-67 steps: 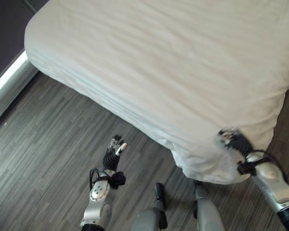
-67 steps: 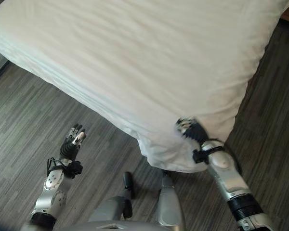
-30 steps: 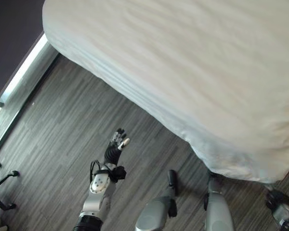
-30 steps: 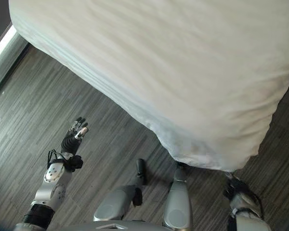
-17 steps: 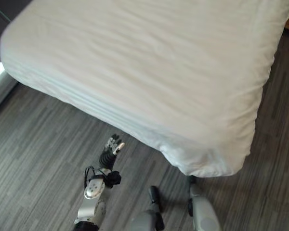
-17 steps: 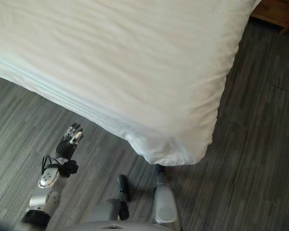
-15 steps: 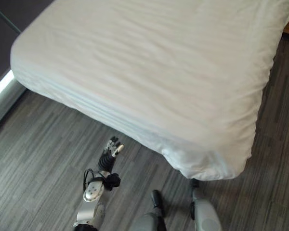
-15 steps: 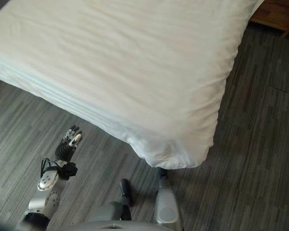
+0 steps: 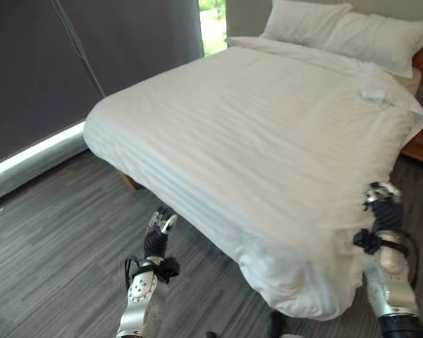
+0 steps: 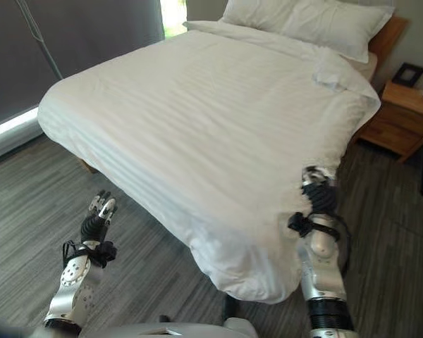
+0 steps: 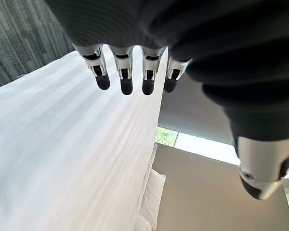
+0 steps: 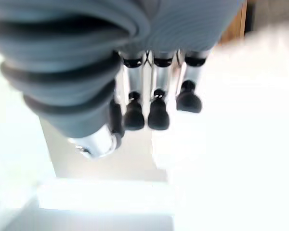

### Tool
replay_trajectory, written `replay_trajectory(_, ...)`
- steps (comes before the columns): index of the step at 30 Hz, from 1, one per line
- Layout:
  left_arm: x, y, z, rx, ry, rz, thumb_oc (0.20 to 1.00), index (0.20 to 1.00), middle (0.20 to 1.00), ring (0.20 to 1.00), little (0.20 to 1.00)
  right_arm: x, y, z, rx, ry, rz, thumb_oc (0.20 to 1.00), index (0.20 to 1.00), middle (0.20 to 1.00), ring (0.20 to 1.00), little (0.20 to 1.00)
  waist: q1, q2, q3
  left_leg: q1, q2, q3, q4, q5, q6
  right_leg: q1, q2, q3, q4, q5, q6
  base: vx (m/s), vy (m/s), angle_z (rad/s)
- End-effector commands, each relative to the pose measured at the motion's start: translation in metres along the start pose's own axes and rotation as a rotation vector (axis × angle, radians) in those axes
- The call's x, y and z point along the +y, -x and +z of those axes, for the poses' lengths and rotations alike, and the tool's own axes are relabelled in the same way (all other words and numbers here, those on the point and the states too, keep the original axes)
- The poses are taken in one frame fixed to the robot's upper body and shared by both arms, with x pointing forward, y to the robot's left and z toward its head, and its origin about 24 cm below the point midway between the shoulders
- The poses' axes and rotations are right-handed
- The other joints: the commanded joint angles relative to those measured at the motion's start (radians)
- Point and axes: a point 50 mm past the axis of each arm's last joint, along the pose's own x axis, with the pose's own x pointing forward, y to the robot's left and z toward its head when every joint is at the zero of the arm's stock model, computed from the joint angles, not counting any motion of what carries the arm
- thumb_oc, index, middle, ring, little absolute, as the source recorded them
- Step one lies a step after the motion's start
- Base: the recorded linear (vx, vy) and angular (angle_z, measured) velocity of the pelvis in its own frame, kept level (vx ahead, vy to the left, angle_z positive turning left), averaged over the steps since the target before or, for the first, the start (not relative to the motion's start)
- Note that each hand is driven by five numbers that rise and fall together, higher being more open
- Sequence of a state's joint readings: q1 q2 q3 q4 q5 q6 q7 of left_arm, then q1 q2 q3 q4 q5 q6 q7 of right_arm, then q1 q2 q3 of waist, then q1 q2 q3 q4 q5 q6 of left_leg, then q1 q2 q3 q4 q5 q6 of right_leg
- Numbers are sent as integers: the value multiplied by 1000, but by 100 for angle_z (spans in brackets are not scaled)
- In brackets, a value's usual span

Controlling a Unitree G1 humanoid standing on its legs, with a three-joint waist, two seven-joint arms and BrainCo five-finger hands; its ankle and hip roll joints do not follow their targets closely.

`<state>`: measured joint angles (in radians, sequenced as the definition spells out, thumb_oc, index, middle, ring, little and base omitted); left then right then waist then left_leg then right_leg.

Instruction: Making the bed.

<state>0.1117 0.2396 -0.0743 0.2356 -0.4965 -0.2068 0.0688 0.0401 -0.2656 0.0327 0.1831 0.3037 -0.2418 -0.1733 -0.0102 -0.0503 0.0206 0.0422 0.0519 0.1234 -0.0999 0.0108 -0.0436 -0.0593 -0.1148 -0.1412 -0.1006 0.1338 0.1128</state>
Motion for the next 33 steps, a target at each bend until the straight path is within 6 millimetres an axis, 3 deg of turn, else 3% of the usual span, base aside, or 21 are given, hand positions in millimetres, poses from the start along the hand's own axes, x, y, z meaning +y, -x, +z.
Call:
replay_trajectory(1,-12,-18,26,-119,-25,-64,1000,1000,1000,1000,1000,21,1,-8,33,-60,94,1000,1000,1000,1000,1000,2,22,31,-7,4,-59,13,24,5,92,-33,23,55,-60,13,-4,32,29)
replay_trajectory(2,-19,-16,22,-96,-30,-91,1000,1000,1000,1000,1000,40,10,-14,75,-92,193,1000,1000,1000,1000,1000,8,20,38,1,2,-70,13,25,8,100,-34,20,61,-63,12,19,27,28)
replay_trajectory(3,-19,-14,19,-86,-51,-103,1000,1000,1000,1000,1000,44,14,-17,90,-95,223,1000,1000,1000,1000,1000,11,18,39,6,0,-74,13,23,9,107,-36,18,60,-64,12,24,19,24)
replay_trajectory(7,-17,-7,9,-47,-52,-107,1000,1000,1000,1000,1000,44,19,-22,122,-75,261,1000,1000,1000,1000,1000,16,15,39,14,-5,-81,13,19,10,124,-42,7,57,-64,15,17,11,15)
replay_trajectory(10,-11,-3,3,-18,-48,-84,1000,1000,1000,1000,1000,29,19,-21,112,-42,208,1000,1000,1000,1000,1000,15,14,40,3,-11,-87,13,23,11,116,-47,9,57,-58,19,-29,27,8)
replay_trajectory(14,0,-1,-1,3,-39,-43,1000,1000,1000,1000,1000,-13,28,-19,99,6,8,1000,1000,1000,1000,1000,-17,12,70,-49,-15,-97,13,37,13,59,-52,40,55,-34,26,-121,33,11)
replay_trajectory(17,6,-5,8,-22,-91,-44,1000,1000,1000,1000,1000,-22,25,-13,69,27,-53,1000,1000,1000,1000,1000,-37,5,117,-121,3,-78,13,62,12,-57,-29,113,55,37,35,-297,-20,-15)
replay_trajectory(18,6,-15,16,-34,-185,-84,1000,1000,1000,1000,1000,-34,31,-14,63,-7,-136,1000,1000,1000,1000,1000,-70,15,124,-158,17,-74,13,68,14,-98,-15,244,82,60,57,-230,-63,-93)
replay_trajectory(19,6,-15,16,-35,-185,-84,1000,1000,1000,1000,1000,-34,30,-14,63,-8,-136,1000,1000,1000,1000,1000,-68,14,122,-162,17,-72,13,71,13,-103,-15,246,82,62,57,-157,-60,-80)
replay_trajectory(20,6,-19,23,-59,-214,-89,1000,1000,1000,1000,1000,-35,33,-15,69,-25,-148,1000,1000,1000,1000,1000,-71,25,126,-166,36,-60,13,75,12,-111,-27,240,106,37,55,-233,-38,-6)
replay_trajectory(21,8,-24,32,-97,-237,-65,1000,1000,1000,1000,1000,-30,32,-21,91,-77,-164,1000,1000,1000,1000,1000,-46,46,132,-183,61,-19,13,97,8,-76,-89,155,167,-7,40,-222,-36,14)
replay_trajectory(22,8,-24,32,-97,-237,-65,1000,1000,1000,1000,1000,-30,32,-21,91,-77,-164,1000,1000,1000,1000,1000,-47,46,134,-180,60,-20,13,96,8,-73,-90,154,168,-9,40,-265,-79,-20)
replay_trajectory(23,8,-24,36,-116,-204,-51,1000,1000,1000,1000,1000,-27,33,-25,105,-129,-181,1000,1000,1000,1000,1000,-37,52,135,-193,67,-4,13,112,6,-39,-123,137,220,-19,39,-221,-142,-68)
replay_trajectory(24,8,-23,32,-106,-133,-30,1000,1000,1000,1000,1000,-18,36,-30,128,-276,-172,1000,1000,1000,1000,1000,-22,57,117,-212,88,16,13,140,-4,18,-169,146,270,-2,41,-220,-142,-66)
replay_trajectory(25,8,-23,32,-105,-133,-30,1000,1000,1000,1000,1000,-18,37,-30,129,-277,-172,1000,1000,1000,1000,1000,-22,55,118,-209,86,17,13,139,-3,21,-171,146,270,-3,41,-279,-295,-65)
replay_trajectory(26,10,-20,30,-97,-112,-18,1000,1000,1000,1000,1000,-9,33,-24,103,-369,-151,1000,1000,1000,1000,1000,2,47,94,-235,117,29,20,170,-17,66,-204,154,302,35,59,-249,-321,-41)
replay_trajectory(28,11,-19,30,-94,-117,-14,1000,1000,1000,1000,1000,-3,29,-17,76,-380,-121,1000,1000,1000,1000,1000,19,37,85,-252,133,36,23,186,-28,95,-216,145,299,27,70,-229,-266,-55)
replay_trajectory(29,12,-18,29,-93,-113,-8,1000,1000,1000,1000,1000,3,23,-11,52,-377,-93,1000,1000,1000,1000,1000,36,30,77,-268,158,50,26,198,-40,115,-227,110,273,-7,80,-358,-610,-66)
replay_trajectory(30,15,-17,29,-89,-88,8,1000,1000,1000,1000,1000,13,14,10,-33,-426,-23,1000,1000,1000,1000,1000,67,29,96,-292,273,66,32,281,-114,155,-174,34,198,-225,68,-355,-611,-73)
replay_trajectory(31,15,-17,29,-89,-88,8,1000,1000,1000,1000,1000,13,14,10,-33,-426,-23,1000,1000,1000,1000,1000,67,30,97,-292,274,65,32,281,-114,155,-173,34,198,-225,68,-329,-711,-66)
replay_trajectory(33,10,-16,23,-68,-81,-21,1000,1000,1000,1000,1000,5,11,30,-115,-356,38,1000,1000,1000,1000,1000,58,45,127,-284,338,55,28,330,-147,154,-113,31,216,-280,35,-229,-565,-64)
